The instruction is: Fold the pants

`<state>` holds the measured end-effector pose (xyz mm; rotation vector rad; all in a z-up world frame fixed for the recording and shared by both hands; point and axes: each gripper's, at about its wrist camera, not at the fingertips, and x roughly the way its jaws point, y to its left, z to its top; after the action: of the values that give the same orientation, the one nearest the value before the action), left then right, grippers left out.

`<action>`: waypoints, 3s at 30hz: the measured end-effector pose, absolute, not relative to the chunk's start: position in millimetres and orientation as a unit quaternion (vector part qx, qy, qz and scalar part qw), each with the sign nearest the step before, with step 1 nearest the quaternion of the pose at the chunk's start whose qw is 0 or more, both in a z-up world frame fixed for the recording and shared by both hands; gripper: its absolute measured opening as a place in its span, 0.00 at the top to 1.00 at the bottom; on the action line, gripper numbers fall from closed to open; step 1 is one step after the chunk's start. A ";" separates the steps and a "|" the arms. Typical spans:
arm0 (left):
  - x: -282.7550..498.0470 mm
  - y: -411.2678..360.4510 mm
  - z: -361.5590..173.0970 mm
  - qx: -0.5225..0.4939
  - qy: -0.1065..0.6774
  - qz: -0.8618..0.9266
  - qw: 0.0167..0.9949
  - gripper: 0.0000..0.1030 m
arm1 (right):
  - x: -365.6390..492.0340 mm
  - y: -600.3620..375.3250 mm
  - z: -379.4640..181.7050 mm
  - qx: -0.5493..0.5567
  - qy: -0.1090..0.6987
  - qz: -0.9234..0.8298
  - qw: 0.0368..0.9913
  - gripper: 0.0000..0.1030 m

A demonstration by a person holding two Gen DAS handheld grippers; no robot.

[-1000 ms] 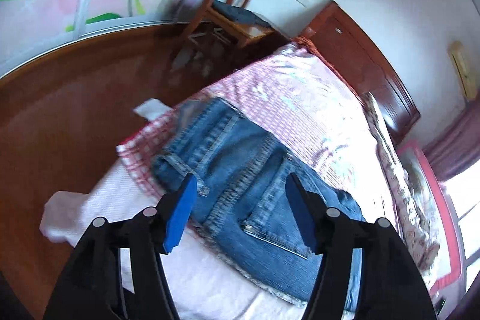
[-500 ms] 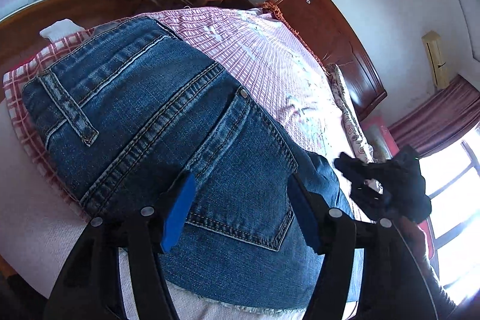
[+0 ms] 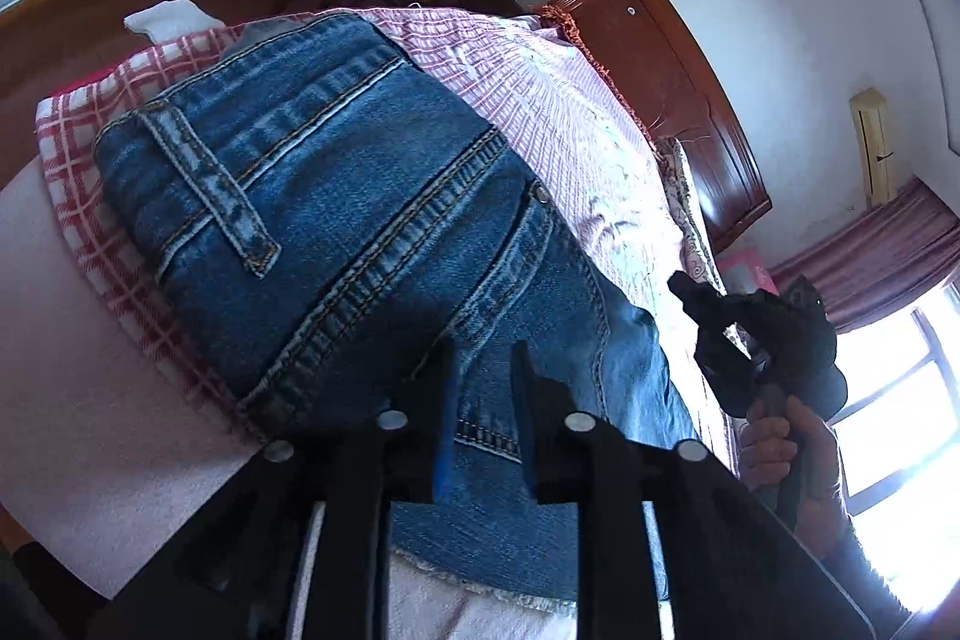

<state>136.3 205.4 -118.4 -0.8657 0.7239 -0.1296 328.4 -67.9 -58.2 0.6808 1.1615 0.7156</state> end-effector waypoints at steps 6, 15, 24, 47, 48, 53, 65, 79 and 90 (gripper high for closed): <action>137.5 193.4 -108.3 -0.385 0.337 -0.062 0.857 0.53 | 331.6 12.0 -91.7 0.245 0.579 0.343 0.698 1.00; 145.9 194.4 -99.1 -0.372 0.346 -0.072 0.858 0.40 | 323.4 -85.2 -62.9 0.250 0.527 0.227 0.780 0.99; 149.9 153.6 -60.1 -0.320 0.344 -0.082 0.879 0.18 | 165.6 -276.7 -43.4 0.316 0.481 0.171 0.800 0.99; 188.9 -116.7 -101.4 -0.302 0.488 -0.299 0.762 0.28 | -21.7 -527.3 -98.8 0.607 0.229 -0.070 0.758 0.99; 187.6 -118.2 -100.5 -0.293 0.491 -0.299 0.764 0.28 | -23.0 -531.5 -99.3 0.605 0.224 -0.072 0.760 0.99; 190.4 -118.0 -99.4 -0.296 0.496 -0.293 0.762 0.28 | -33.6 -540.6 -107.5 0.622 0.199 -0.100 0.751 0.38; 194.7 -124.9 -99.9 -0.292 0.490 -0.298 0.765 0.28 | -2.7 -532.4 -113.4 0.592 0.219 -0.094 0.770 0.38; 197.4 -120.4 -101.3 -0.297 0.490 -0.305 0.761 0.27 | -3.4 -518.0 -106.6 0.616 0.191 -0.072 0.761 0.86; 195.9 -97.1 -87.1 -0.318 0.493 -0.307 0.750 0.19 | 36.9 -461.4 16.7 0.506 0.181 0.015 0.843 0.86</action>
<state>195.9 -97.1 -87.1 -0.6940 1.0763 -0.6702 36.9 -461.4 16.7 1.0692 0.3816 0.0325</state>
